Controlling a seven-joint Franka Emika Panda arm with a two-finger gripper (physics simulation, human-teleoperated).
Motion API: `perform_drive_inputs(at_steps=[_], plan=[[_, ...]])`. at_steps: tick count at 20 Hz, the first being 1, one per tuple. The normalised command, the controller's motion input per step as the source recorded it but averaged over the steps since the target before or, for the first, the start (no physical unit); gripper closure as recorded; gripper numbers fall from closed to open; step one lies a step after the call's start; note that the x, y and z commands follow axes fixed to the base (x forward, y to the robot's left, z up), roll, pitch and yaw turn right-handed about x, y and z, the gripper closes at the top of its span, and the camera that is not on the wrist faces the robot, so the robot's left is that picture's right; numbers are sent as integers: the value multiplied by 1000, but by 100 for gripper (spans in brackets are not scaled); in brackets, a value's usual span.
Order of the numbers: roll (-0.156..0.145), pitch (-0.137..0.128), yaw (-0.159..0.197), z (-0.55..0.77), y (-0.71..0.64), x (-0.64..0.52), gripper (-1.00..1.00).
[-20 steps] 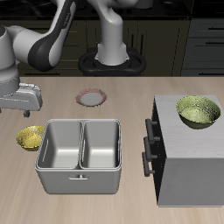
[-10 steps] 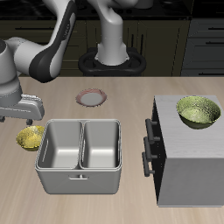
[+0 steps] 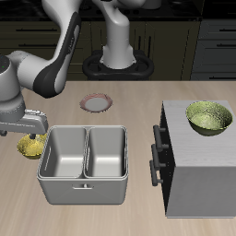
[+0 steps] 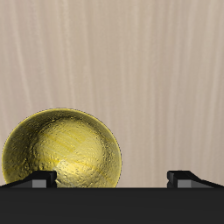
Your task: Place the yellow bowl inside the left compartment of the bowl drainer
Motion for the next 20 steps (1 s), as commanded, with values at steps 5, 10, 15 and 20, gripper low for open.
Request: perform_drive_inputs(at_steps=[5,10,15,20], plan=[[-13,5,7,-189,-25,-24,-100],[-1,16,-25,-231,15,-8,-100],[7,22,-20,-235,104,-15,-100],[5,51,31,-254,58,-15,-100]])
